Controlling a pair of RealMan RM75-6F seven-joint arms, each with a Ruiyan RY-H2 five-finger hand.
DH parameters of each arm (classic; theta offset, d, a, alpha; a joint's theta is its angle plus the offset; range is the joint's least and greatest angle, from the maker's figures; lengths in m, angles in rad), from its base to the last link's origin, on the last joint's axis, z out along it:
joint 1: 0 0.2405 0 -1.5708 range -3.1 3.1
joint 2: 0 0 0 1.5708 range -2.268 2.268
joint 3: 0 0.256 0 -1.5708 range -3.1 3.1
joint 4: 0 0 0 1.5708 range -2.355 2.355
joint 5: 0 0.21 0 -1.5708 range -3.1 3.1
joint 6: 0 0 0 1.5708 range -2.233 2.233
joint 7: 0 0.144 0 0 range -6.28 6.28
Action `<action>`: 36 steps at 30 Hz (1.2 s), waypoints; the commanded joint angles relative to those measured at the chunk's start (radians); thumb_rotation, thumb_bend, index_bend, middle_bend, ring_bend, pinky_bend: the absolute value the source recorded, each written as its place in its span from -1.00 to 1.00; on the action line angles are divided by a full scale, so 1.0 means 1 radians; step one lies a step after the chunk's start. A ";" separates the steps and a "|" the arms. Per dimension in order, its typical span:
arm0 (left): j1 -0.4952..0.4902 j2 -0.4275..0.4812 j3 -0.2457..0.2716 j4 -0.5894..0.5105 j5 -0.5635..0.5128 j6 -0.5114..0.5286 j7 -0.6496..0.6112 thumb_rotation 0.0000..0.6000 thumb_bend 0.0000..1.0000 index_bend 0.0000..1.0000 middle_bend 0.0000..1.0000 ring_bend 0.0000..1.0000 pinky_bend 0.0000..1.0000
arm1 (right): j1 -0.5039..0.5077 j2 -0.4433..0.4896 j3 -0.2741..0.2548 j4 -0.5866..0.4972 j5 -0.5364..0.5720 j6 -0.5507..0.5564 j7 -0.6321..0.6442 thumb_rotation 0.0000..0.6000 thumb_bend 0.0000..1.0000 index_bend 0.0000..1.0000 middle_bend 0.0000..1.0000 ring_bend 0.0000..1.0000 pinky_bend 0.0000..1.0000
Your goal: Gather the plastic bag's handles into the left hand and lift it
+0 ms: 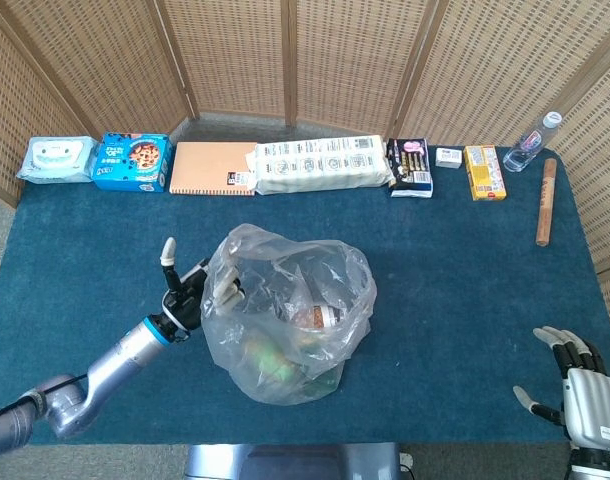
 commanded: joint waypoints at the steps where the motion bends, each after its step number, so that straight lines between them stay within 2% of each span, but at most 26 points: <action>1: -0.065 0.022 0.086 0.062 0.012 0.011 0.022 -1.00 -0.83 -0.04 0.44 0.53 0.39 | -0.001 0.001 0.000 0.001 0.001 0.001 0.001 1.00 -0.65 -0.60 -0.57 -0.67 -0.78; 4: -0.080 0.025 0.105 0.054 -0.021 -0.007 0.086 -1.00 -0.82 -0.04 0.35 0.35 0.16 | -0.002 0.003 0.002 0.002 0.003 0.003 0.003 1.00 -0.65 -0.60 -0.57 -0.67 -0.78; 6: -0.090 0.028 0.117 0.046 -0.043 -0.020 0.150 -1.00 -0.82 -0.07 0.21 0.22 0.04 | -0.001 0.004 0.003 0.001 0.000 0.004 0.003 1.00 -0.65 -0.60 -0.57 -0.67 -0.78; 12: -0.106 0.039 0.136 0.017 -0.095 -0.034 0.255 -1.00 -0.82 -0.27 -0.12 -0.07 -0.15 | 0.000 0.001 0.002 0.002 0.000 0.000 0.004 1.00 -0.65 -0.60 -0.57 -0.67 -0.78; 16: -0.115 0.048 0.146 0.001 -0.120 -0.039 0.310 -1.00 -0.82 -0.41 -0.25 -0.22 -0.27 | -0.001 0.002 0.003 0.002 0.000 0.003 0.005 1.00 -0.65 -0.60 -0.57 -0.67 -0.78; 21: -0.132 0.053 0.156 -0.024 -0.150 -0.057 0.379 -1.00 -0.82 -0.65 -0.49 -0.50 -0.43 | 0.000 0.001 0.004 0.003 -0.004 0.003 0.006 1.00 -0.65 -0.60 -0.57 -0.67 -0.78; 30: -0.152 0.063 0.153 -0.073 -0.206 -0.076 0.440 -1.00 -0.82 -0.93 -0.68 -0.77 -0.62 | -0.003 0.000 0.005 0.011 -0.004 0.009 0.015 1.00 -0.65 -0.60 -0.57 -0.67 -0.78; 33: -0.148 0.071 0.159 -0.088 -0.205 -0.064 0.486 -1.00 -0.82 -0.95 -0.69 -0.78 -0.63 | -0.001 -0.004 0.007 0.015 -0.005 0.009 0.019 1.00 -0.65 -0.60 -0.57 -0.67 -0.78; 36: -0.145 0.080 0.172 -0.097 -0.201 -0.053 0.473 -1.00 -0.82 -0.95 -0.70 -0.78 -0.63 | 0.001 -0.008 0.008 0.018 -0.004 0.005 0.021 1.00 -0.66 -0.60 -0.57 -0.67 -0.78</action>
